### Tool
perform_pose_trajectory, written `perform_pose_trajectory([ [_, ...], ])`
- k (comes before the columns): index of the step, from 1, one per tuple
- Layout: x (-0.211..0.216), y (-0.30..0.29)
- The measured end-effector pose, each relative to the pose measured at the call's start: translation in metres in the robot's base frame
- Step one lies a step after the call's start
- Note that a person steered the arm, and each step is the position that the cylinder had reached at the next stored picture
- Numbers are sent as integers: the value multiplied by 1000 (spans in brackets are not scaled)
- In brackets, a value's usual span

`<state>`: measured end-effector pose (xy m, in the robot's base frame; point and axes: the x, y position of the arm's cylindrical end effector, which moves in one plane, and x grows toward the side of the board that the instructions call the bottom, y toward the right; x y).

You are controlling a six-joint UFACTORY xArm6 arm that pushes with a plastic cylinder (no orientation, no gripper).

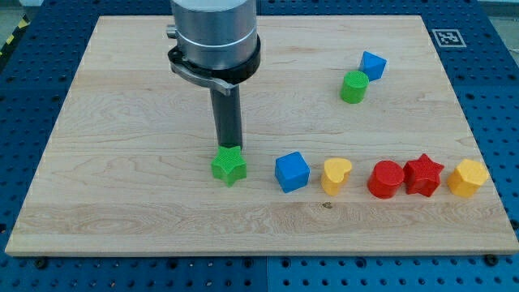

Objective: Slide the blue triangle towards green star

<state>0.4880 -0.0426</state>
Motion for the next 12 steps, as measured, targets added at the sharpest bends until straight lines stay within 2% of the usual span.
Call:
perform_pose_trajectory([
  [2, 8, 6],
  [3, -43, 6],
  [4, -125, 3],
  [5, -178, 8],
  [6, -180, 33],
  [7, -213, 93],
  [8, -241, 182],
  [9, -230, 252],
  [10, -213, 255],
  [12, -148, 241],
])
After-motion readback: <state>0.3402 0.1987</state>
